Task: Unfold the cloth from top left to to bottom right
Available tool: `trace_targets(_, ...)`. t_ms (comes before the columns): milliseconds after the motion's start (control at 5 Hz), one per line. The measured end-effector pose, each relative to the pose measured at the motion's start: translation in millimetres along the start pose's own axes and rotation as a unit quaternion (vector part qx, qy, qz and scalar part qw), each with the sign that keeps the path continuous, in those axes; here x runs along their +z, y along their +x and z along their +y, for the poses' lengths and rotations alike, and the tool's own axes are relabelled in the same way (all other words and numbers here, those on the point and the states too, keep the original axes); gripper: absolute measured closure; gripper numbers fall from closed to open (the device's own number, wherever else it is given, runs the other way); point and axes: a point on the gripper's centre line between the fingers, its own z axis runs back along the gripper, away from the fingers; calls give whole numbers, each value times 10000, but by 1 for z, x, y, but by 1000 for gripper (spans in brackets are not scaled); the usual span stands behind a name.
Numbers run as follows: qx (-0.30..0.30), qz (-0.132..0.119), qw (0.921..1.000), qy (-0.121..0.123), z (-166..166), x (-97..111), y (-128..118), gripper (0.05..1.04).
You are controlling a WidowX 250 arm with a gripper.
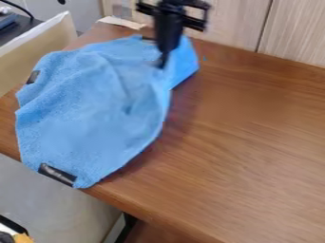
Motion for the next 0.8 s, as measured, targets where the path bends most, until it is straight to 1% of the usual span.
trace_targets(400,-451,-200,9987,92,-57,-11,8,1028)
trace_targets(600,-493,42,9986,162,-73,-40,8,1005)
trace_targets(800,-438,217,9986,224,-77,-56,5,852)
